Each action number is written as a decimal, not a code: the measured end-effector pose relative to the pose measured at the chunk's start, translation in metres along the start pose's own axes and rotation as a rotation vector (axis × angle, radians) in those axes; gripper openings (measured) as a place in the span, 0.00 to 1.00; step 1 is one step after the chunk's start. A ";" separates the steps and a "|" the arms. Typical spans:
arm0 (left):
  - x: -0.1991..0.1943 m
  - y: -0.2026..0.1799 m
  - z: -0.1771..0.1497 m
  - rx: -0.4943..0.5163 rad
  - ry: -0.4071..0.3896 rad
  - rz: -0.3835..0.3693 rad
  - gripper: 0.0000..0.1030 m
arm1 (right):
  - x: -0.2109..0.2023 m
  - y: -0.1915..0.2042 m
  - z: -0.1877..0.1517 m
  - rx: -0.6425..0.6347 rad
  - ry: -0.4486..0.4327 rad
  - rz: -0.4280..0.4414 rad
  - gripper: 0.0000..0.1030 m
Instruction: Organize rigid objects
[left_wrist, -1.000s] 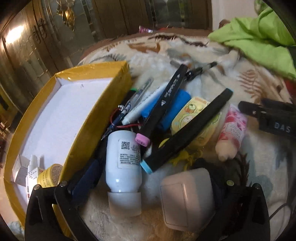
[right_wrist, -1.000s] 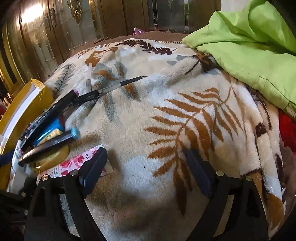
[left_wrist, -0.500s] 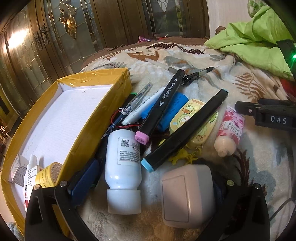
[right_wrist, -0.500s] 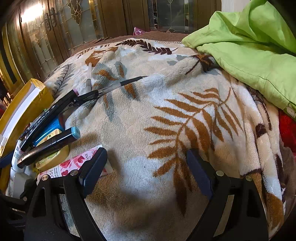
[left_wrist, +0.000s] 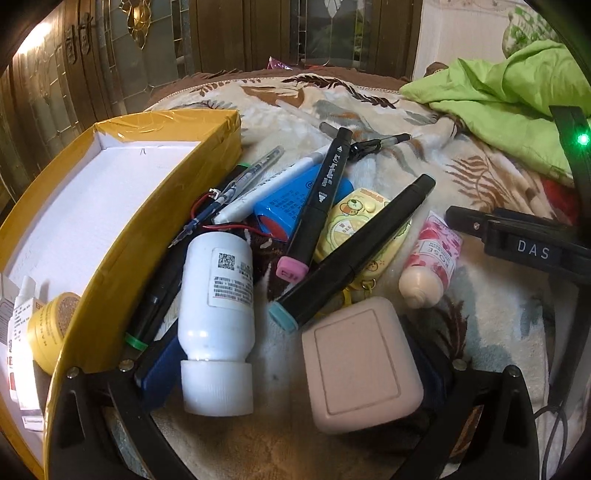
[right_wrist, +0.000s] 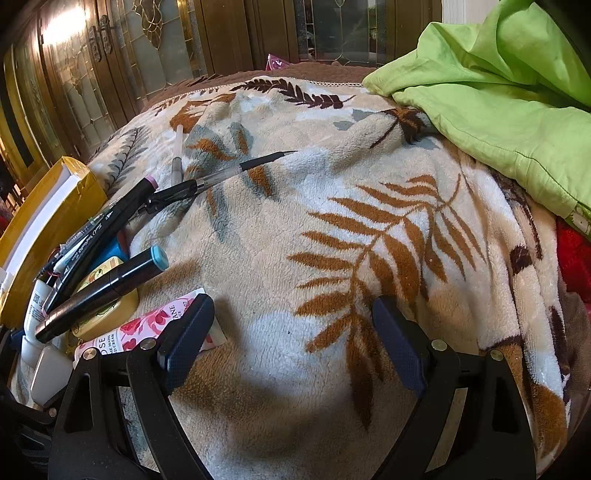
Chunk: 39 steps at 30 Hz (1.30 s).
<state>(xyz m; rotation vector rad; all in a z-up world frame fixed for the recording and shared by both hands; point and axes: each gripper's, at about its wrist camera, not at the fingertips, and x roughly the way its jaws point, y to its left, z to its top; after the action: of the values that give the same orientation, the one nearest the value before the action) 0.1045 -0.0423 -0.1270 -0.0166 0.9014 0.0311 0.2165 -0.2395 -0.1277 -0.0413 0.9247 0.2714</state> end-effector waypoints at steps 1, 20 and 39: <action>0.001 -0.001 0.000 0.002 0.002 0.003 1.00 | 0.000 0.000 0.000 0.000 0.000 0.001 0.86; 0.003 0.001 0.002 0.001 0.009 -0.003 1.00 | 0.001 0.000 0.000 -0.001 0.001 0.001 0.86; 0.003 -0.001 0.002 -0.002 0.005 -0.002 1.00 | 0.000 0.000 0.000 -0.002 0.000 -0.003 0.86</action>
<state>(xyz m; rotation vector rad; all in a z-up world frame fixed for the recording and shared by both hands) 0.1080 -0.0429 -0.1279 -0.0197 0.9066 0.0302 0.2165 -0.2396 -0.1275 -0.0448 0.9245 0.2701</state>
